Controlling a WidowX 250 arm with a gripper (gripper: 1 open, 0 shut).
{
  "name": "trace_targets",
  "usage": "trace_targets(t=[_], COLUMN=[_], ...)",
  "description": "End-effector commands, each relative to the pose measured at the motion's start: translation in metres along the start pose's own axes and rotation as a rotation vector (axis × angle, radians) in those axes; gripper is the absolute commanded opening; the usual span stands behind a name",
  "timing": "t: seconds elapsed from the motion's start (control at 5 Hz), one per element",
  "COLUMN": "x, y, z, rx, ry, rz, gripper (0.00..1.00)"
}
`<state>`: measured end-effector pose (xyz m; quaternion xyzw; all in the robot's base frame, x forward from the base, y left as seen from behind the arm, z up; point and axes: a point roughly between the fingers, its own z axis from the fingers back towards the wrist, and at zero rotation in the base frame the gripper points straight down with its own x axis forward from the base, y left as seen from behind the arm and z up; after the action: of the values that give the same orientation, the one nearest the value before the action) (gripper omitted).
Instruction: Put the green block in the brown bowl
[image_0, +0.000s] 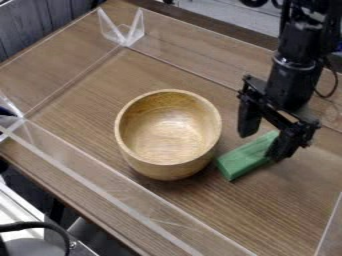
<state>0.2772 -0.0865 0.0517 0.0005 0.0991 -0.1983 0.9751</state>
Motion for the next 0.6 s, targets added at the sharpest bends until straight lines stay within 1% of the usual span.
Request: trace_targets(t=[0.0, 0.2, 0.4], x=[0.015, 0.02, 0.019], y=[0.001, 0.004, 0.007], z=[0.007, -0.005, -0.008], rx=[0.011, 0.014, 0.0], ry=[-0.029, 0.015, -0.024], rz=[-0.054, -0.085, -0.08], gripper=[1.0, 1.0, 1.0])
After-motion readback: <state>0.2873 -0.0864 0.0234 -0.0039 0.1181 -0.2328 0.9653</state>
